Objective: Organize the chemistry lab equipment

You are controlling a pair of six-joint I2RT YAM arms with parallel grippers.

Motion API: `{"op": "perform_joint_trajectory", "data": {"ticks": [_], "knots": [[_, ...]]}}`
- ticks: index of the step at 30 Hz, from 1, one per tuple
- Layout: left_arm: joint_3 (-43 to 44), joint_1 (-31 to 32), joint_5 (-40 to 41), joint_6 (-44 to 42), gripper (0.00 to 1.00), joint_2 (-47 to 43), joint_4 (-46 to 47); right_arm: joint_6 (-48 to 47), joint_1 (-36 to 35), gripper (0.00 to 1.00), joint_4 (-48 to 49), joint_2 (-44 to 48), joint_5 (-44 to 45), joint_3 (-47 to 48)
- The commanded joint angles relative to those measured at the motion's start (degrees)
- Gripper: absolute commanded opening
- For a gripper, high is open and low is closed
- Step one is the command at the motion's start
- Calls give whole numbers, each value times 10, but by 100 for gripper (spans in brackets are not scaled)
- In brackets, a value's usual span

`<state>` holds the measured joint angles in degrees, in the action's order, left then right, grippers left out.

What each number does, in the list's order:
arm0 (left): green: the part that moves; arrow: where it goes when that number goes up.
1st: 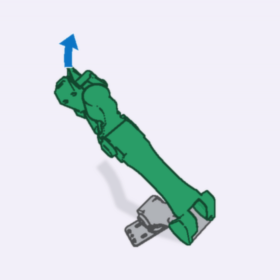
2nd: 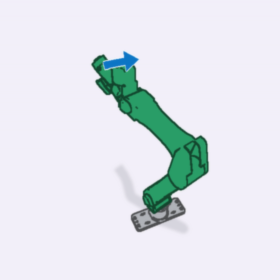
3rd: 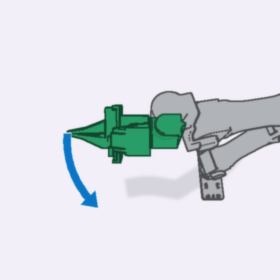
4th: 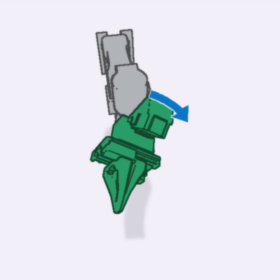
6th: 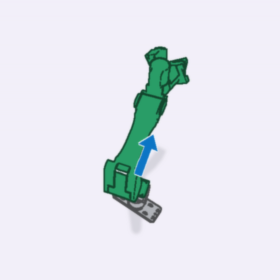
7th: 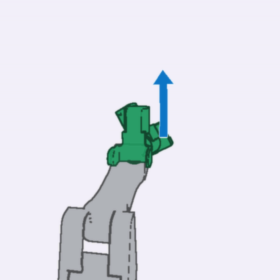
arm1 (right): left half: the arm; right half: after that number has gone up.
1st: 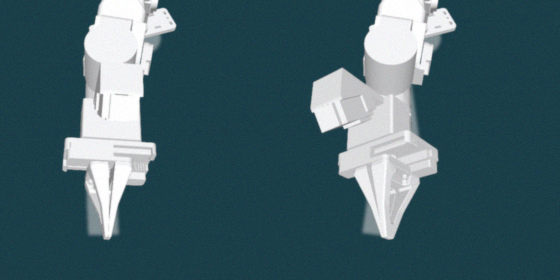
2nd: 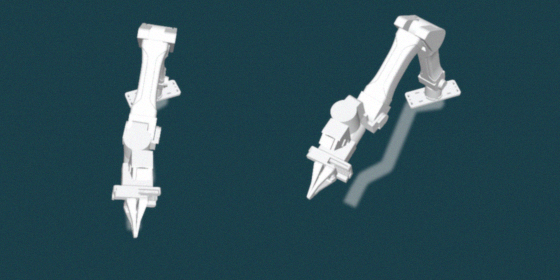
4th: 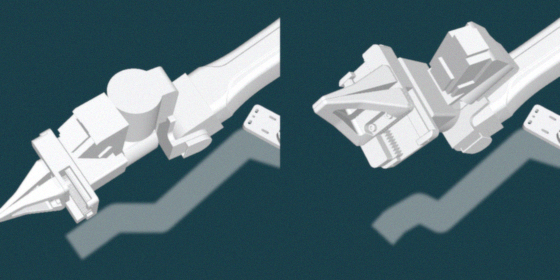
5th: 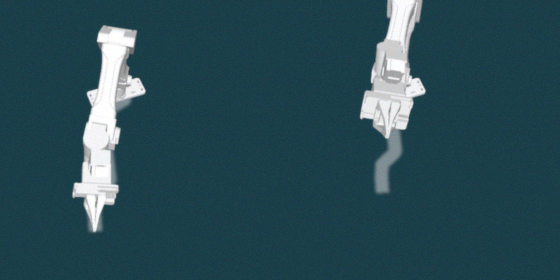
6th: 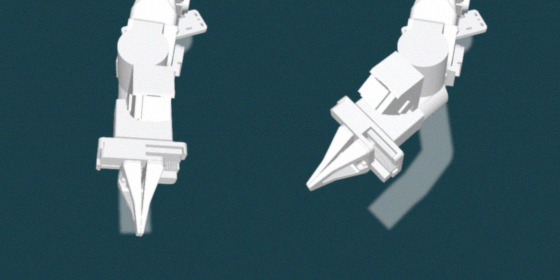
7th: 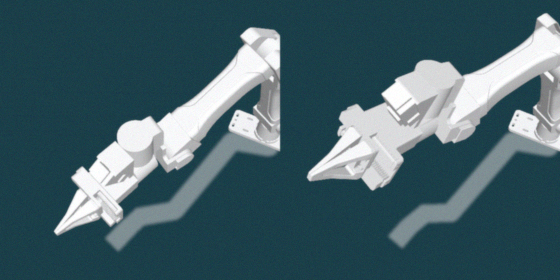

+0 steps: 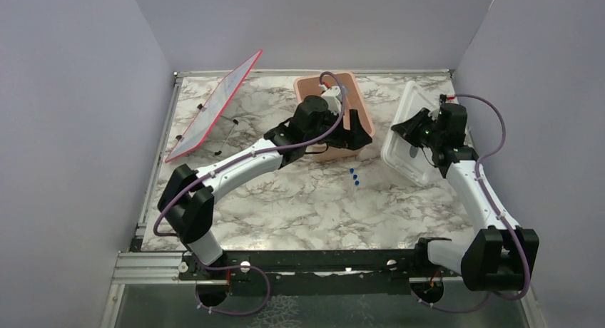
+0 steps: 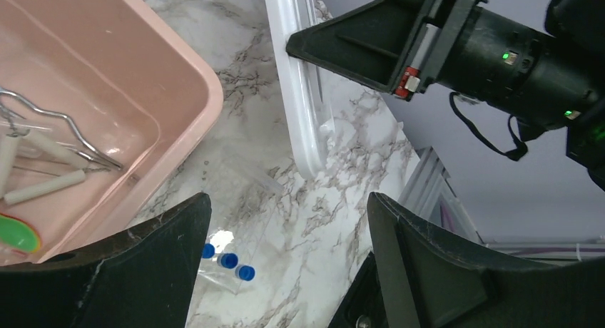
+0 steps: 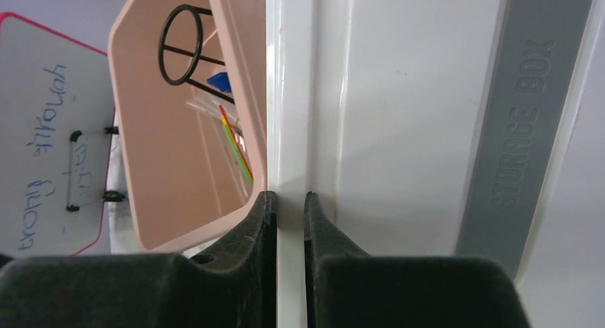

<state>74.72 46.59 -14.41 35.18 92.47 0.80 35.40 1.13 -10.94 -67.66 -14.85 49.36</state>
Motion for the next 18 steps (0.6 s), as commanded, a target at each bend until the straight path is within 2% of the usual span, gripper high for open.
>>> {"op": "perform_joint_trajectory", "data": {"ticks": [1, 5, 10, 18], "knots": [[40, 5, -43, 41, 80, 42, 17, -6, -2, 1, 46, 24, -77, 3], [39, 6, -34, 48, 77, 46, 30, -27, -2, 1, 52, 21, -110, 19], [37, 1, 34, 23, 77, 19, 0, -43, -3, 1, 46, 1, -122, 54], [5, -41, 94, 2, 77, -43, -32, -65, -44, 1, 17, -36, -91, 152]]}}
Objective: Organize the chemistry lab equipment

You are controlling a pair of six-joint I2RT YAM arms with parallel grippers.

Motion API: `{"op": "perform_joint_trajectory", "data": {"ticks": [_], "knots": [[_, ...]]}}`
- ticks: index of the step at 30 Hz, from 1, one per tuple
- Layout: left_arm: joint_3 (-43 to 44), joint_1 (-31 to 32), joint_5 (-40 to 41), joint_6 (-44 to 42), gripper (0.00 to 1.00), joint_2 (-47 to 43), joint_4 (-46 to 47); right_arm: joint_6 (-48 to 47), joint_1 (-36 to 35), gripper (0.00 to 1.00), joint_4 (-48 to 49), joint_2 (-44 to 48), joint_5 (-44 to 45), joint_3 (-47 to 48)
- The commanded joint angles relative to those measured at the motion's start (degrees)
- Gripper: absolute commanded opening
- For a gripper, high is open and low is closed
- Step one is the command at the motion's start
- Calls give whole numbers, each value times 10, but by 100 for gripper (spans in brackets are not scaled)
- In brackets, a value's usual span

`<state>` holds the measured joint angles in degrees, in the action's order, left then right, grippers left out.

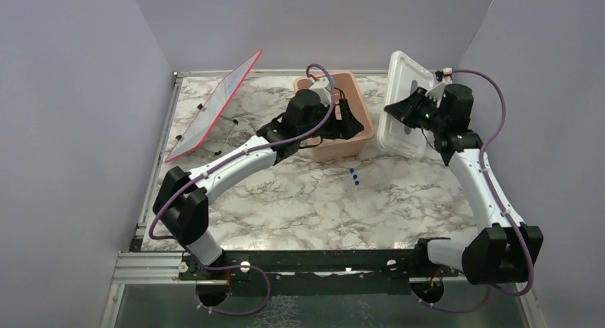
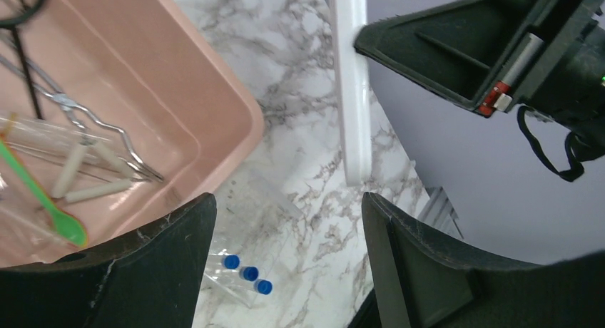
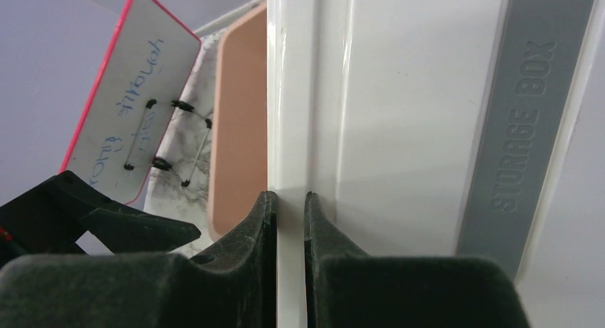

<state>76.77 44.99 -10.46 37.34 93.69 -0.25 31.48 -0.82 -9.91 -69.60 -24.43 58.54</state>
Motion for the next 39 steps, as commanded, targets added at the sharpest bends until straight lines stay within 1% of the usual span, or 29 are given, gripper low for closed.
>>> {"op": "perform_joint_trajectory", "data": {"ticks": [1, 4, 6, 7, 8, 10, 12, 15, 19, 25, 31, 39], "knots": [[-21, -31, 65, -23, 77, -65, -25, -29, -36, 1, -1, -24, 13, 73], [-36, -50, 98, -36, 77, -99, -46, -47, -82, 1, -27, -52, 58, 117], [-46, -59, 134, -46, 77, -120, -64, -63, -120, 1, -50, -75, 99, 150], [-53, -60, 158, -52, 77, -132, -74, -71, -139, 1, -63, -88, 123, 168], [-63, -61, 206, -57, 77, -146, -80, -77, -154, 1, -75, -101, 142, 184], [-100, -62, 274, -67, 78, -176, -80, -86, -184, 1, -91, -127, 173, 209], [-124, -64, 313, -72, 78, -200, -86, -98, -211, 1, -107, -159, 200, 235], [-148, -64, 330, -76, 79, -229, -91, -109, -252, 1, -140, -206, 256, 276], [-177, -65, 358, -75, 80, -261, -97, -117, -301, 1, -169, -261, 310, 321], [-195, -66, 386, -77, 81, -287, -107, -138, -358, 1, -205, -345, 362, 382], [-207, -68, 402, -76, 82, -301, -117, -135, -380, 1, -233, -404, 368, 428], [-219, -70, 396, -75, 83, -310, -120, -102, -385, 1, -235, -423, 357, 450]]}}
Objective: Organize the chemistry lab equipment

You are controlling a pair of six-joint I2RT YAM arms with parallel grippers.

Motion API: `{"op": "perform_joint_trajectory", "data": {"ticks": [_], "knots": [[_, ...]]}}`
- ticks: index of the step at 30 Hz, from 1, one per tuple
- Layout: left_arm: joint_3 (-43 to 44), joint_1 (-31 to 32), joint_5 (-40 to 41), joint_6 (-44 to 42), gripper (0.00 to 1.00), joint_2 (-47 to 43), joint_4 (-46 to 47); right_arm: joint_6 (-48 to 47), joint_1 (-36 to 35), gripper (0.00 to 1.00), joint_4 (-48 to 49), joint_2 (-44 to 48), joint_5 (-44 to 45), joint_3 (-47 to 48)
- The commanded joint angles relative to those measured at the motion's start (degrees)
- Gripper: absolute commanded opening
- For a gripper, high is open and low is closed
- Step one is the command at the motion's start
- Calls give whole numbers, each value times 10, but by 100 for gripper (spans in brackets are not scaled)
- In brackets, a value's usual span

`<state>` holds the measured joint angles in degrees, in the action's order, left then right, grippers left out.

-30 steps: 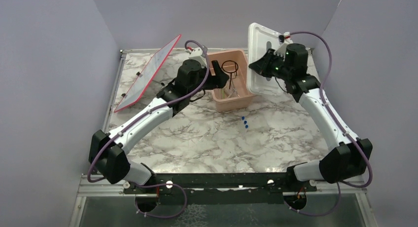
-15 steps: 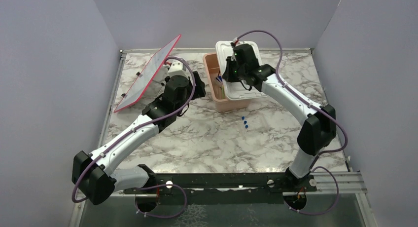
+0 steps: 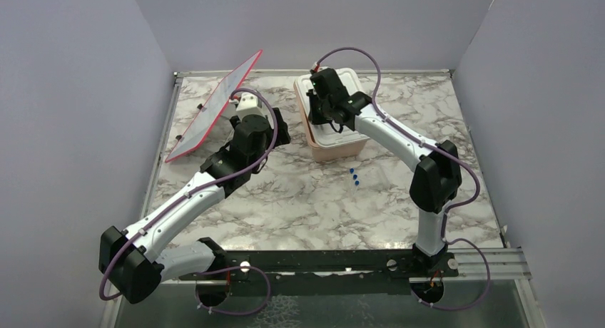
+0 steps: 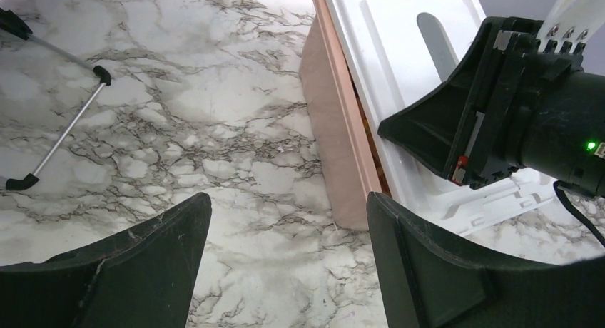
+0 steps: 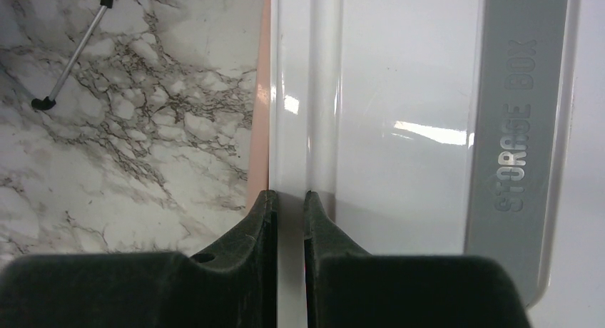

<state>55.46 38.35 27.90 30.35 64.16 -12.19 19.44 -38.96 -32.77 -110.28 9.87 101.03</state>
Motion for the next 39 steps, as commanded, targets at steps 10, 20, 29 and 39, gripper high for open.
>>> {"op": "perform_joint_trajectory", "data": {"ticks": [10, 20, 29, 39], "knots": [[-12, -5, -19, 7, 84, -9, 1, 55, -3, 10, -15, -40, -4, 57], [-13, -9, -71, 26, 86, -1, 9, 47, -1, 34, -11, 7, 13, 66], [5, -16, -125, 45, 87, 26, 23, 40, 64, 43, 19, 84, 29, -10], [61, -40, -200, 52, 92, 108, 38, 32, 207, 46, 55, 127, -25, -127]]}}
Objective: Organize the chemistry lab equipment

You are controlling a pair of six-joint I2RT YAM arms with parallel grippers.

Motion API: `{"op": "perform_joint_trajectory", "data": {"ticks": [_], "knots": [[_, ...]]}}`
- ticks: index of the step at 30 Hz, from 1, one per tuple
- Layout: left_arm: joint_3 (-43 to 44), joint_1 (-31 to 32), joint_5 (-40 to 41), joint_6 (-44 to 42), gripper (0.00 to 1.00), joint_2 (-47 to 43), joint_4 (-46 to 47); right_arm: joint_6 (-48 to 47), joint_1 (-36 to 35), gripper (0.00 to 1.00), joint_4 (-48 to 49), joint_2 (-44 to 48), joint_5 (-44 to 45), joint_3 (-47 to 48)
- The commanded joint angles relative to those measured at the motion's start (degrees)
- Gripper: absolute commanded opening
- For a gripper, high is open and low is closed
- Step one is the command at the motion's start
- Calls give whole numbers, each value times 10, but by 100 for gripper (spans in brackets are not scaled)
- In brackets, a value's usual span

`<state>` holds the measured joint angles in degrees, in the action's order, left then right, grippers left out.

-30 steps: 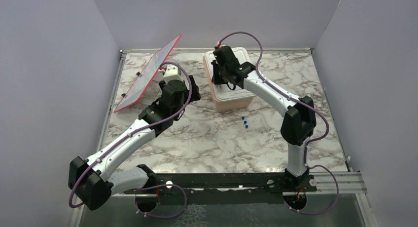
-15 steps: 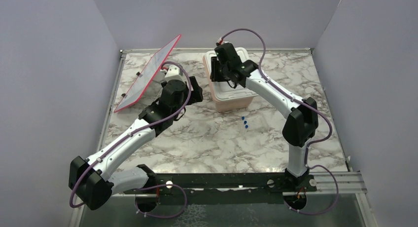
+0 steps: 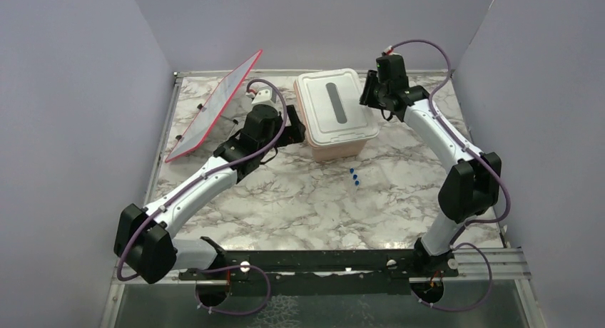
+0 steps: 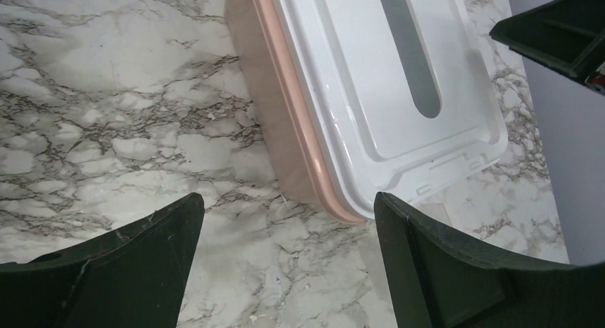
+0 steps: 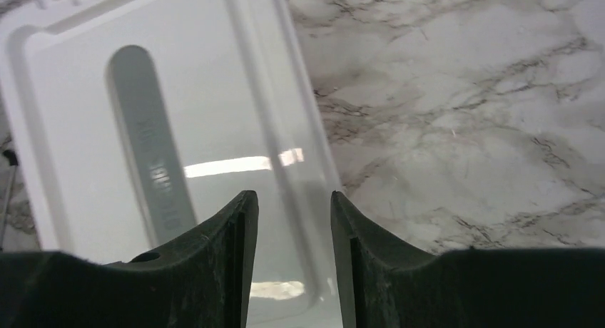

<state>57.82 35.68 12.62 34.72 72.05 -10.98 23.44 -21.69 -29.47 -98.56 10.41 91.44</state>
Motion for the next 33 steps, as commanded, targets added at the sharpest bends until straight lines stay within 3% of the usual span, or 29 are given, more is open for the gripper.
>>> {"op": "perform_joint_trajectory", "data": {"ticks": [1, 6, 19, 23, 28, 33], "knots": [[44, -16, -51, 10, 92, 40, 30, -8, 42, 47, 27, 8, -39, -38], [81, -36, -80, 24, 93, 97, 43, -5, 68, 45, 36, -3, -77, -53], [121, -55, -125, 30, 88, 185, 76, -44, 75, 28, 37, -28, -168, -55], [124, -56, -125, 25, 80, 200, 80, -51, 74, 23, 42, -25, -184, -55], [114, -56, -114, 17, 65, 206, 80, -62, 74, 22, 60, -15, -200, -64], [110, -57, -95, 8, 56, 212, 70, -69, 74, 22, 77, -12, -218, -71]]}}
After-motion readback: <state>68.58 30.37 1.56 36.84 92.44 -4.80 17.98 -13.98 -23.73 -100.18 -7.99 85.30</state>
